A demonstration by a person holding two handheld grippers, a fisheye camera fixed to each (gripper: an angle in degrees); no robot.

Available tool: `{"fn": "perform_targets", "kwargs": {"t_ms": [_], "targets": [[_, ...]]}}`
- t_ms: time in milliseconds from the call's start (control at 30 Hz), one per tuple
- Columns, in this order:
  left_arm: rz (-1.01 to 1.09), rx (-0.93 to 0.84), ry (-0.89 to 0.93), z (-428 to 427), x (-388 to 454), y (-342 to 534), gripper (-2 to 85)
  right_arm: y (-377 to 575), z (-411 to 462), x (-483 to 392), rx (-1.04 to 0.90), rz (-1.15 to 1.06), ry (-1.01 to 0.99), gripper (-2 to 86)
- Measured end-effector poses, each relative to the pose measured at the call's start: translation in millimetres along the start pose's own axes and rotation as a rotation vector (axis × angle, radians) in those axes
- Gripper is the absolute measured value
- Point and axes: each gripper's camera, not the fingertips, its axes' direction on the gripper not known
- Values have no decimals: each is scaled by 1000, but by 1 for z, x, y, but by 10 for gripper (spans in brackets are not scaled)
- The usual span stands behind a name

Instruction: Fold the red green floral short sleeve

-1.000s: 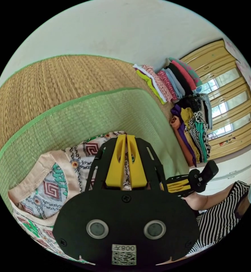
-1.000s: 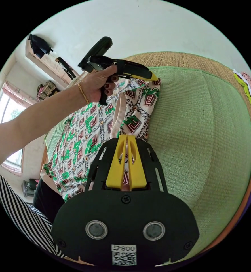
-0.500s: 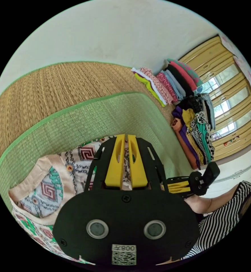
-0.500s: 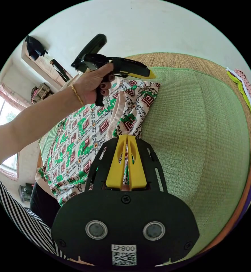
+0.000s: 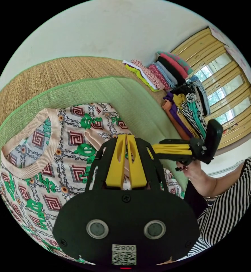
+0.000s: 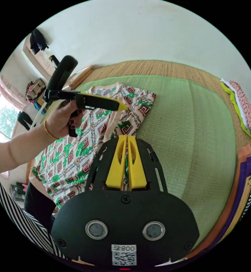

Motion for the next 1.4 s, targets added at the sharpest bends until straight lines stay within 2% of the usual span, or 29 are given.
{"fn": "perform_targets", "kwargs": {"t_ms": [100,200,467,600,733,867,967,1133,1300,1400], "targets": [[-18,-94,-1,8,3,17,1,-10,14,-4,-25,-12,-36,1],[-41,-44,29,-4,4,27,1,-20,43,-4,-113,-23,79,1],[-42,6,79,-56,16,74,1,-31,39,-6,-61,8,-27,0],[-62,-31,68,-75,19,107,1,-50,50,-12,-42,6,20,1],[-55,-24,79,-105,20,136,2,-68,89,-9,-161,19,27,2],[-82,59,98,-156,22,178,5,-73,92,-15,-150,32,11,2],[-176,160,57,-211,16,235,12,-73,87,-35,-117,5,50,2],[-509,378,-183,-327,-3,379,50,-78,94,-85,-106,-70,-13,6],[-823,551,-222,-398,-32,496,78,-98,137,-181,-164,-234,-155,31],[-886,612,-248,-426,-40,536,87,-117,167,-241,-211,-319,-174,50]]}}
